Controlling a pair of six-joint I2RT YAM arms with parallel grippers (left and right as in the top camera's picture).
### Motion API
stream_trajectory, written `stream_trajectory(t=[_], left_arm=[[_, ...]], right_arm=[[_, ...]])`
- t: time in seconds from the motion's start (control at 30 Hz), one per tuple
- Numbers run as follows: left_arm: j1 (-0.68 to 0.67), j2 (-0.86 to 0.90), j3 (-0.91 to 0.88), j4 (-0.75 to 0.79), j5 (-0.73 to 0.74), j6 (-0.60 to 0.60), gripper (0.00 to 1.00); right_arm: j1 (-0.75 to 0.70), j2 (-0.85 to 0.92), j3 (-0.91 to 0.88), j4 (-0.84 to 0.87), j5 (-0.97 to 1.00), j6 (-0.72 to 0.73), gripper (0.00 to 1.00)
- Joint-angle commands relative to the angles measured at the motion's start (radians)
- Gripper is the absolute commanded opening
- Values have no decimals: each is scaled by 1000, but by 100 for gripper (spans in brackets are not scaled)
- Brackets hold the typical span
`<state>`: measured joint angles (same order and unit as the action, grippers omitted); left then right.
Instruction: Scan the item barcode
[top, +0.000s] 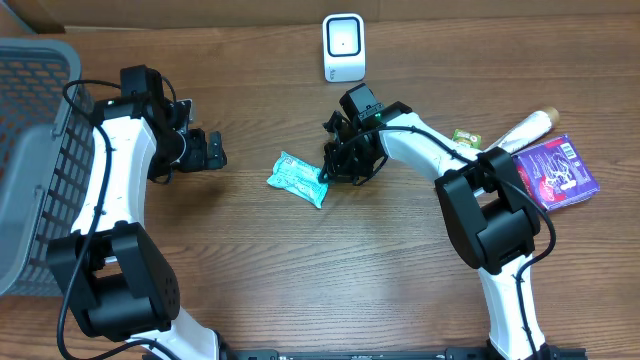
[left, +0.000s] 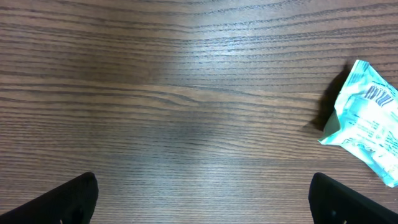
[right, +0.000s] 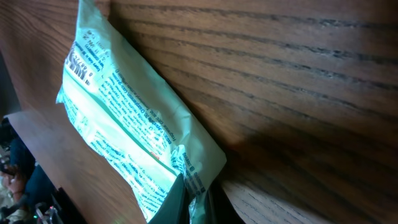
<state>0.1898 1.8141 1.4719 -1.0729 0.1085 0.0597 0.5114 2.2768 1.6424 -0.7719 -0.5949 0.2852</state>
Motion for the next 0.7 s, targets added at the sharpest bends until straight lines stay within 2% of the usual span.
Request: stream_trajectory(t=[0.0, 0.1, 0.27, 0.37, 0.43, 0.57, 0.67], left_arm=[[-7, -19, -3, 2, 0, 18, 100], [-7, -19, -3, 2, 0, 19, 100], [-7, -19, -3, 2, 0, 19, 100], [-7, -19, -3, 1, -1, 19, 100], [-7, -19, -4, 1, 0, 19, 99], [-7, -19, -3, 2, 0, 18, 99], [-7, -19, -3, 2, -1, 19, 99]], right_arm=[[-2, 22, -19, -3, 97, 35, 4], [-23, -10, -18, -24, 144, 34, 4], [-38, -146, -18, -69, 350, -5, 4], [-32, -224, -18, -78, 425, -90, 4], [-24, -257, -18, -84, 437, -198, 4], [-15, -266, -19, -121, 435, -397, 4], [-15, -264, -20, -146, 437, -491, 4]])
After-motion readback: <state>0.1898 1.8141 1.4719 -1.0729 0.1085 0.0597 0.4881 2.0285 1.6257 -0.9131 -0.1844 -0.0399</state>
